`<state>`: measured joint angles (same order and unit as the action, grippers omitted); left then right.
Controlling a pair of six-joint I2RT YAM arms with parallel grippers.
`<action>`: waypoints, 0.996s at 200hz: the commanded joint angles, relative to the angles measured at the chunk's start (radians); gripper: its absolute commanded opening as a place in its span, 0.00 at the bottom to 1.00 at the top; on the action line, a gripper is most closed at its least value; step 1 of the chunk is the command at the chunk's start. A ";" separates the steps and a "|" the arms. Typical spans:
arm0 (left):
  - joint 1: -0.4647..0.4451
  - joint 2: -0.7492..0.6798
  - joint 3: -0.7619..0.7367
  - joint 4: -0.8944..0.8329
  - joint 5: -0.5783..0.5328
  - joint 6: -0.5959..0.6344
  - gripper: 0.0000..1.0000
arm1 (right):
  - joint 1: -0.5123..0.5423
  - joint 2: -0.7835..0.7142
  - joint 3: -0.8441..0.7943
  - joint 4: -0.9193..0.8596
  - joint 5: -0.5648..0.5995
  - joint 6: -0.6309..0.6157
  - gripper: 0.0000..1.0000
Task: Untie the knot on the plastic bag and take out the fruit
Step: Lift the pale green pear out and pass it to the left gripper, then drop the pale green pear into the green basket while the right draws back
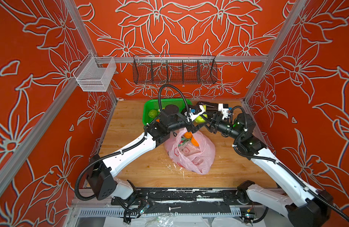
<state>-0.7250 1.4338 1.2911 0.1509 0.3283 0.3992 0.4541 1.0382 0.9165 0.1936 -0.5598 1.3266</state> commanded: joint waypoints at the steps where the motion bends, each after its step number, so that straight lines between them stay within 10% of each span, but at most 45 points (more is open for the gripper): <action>1: -0.002 -0.022 0.005 0.051 -0.018 -0.010 0.71 | 0.004 0.012 -0.004 0.063 -0.031 0.042 0.60; 58: -0.002 0.022 0.056 -0.011 -0.038 -0.026 0.42 | 0.004 -0.018 -0.018 0.051 -0.011 0.038 0.67; 110: 0.051 0.001 0.077 0.007 -0.128 -0.162 0.42 | 0.001 -0.113 -0.046 -0.040 0.113 -0.055 0.95; 199: 0.242 -0.021 0.148 -0.154 -0.319 -0.332 0.42 | 0.000 -0.195 -0.108 -0.106 0.188 -0.101 0.97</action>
<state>-0.5217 1.4384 1.4143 0.0662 0.0731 0.1032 0.4541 0.8604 0.8196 0.1184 -0.3977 1.2442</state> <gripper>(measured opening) 0.587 0.970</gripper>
